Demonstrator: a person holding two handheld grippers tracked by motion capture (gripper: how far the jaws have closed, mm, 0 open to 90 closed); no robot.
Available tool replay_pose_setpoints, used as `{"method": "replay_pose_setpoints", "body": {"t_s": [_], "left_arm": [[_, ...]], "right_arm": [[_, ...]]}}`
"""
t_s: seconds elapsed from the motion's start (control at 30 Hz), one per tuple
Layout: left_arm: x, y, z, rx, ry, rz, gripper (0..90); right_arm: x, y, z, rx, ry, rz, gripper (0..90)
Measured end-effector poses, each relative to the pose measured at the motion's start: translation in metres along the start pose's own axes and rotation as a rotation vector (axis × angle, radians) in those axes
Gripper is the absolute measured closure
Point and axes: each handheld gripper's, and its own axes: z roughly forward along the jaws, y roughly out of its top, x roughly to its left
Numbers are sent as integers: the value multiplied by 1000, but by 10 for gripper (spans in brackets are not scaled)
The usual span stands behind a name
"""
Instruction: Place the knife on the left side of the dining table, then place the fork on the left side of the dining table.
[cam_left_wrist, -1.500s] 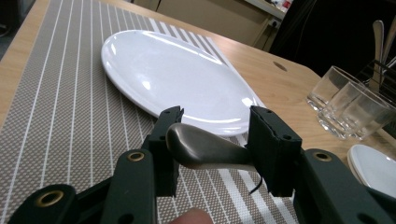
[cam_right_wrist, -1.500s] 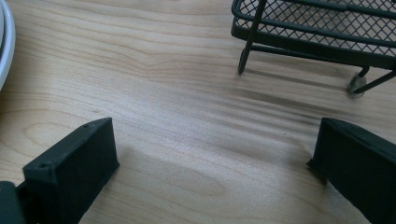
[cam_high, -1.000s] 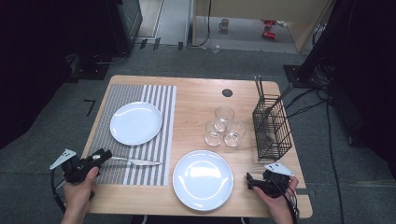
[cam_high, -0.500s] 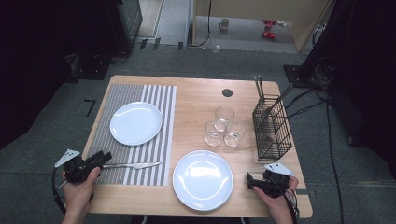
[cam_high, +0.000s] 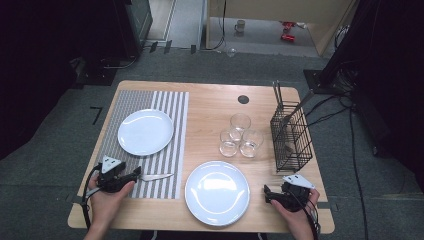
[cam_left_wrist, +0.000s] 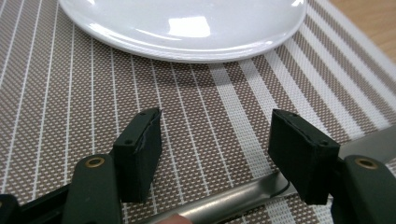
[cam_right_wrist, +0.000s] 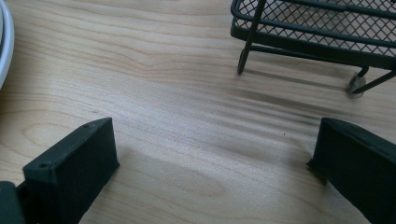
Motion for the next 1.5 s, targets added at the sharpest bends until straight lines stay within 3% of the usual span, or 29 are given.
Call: {"method": "replay_pose_setpoints", "body": {"t_s": [0.03,0.13,0.4,0.5,0.63,0.8,0.9,0.93,1.33,1.4,1.5], "left_arm": [[-3,-1,0,6,6,35,345],[-5,-2,0,8,-5,68,339],[-2,-3,-2,10,-26,76,339],[-1,-2,-1,7,-34,58,322],[6,0,-1,-2,-26,1,239],[9,2,0,25,-23,-10,108],[11,4,1,44,-14,-9,76],[11,4,2,48,-6,-12,21],[15,4,1,33,-15,-30,20],[15,4,1,32,-15,-37,20],[15,4,1,32,-14,-34,20]], "right_arm": [[0,0,0,0,0,0,0],[0,0,0,0,0,0,0],[0,0,0,0,0,0,0],[0,0,0,0,-1,-1,0],[0,0,0,0,0,0,0],[0,0,0,0,0,0,0],[0,0,0,0,0,0,0],[0,0,0,0,0,0,0],[0,-1,-2,-3,5,-1,18],[1,0,-6,-22,-20,7,37],[2,6,-18,-71,3,24,41]]}}
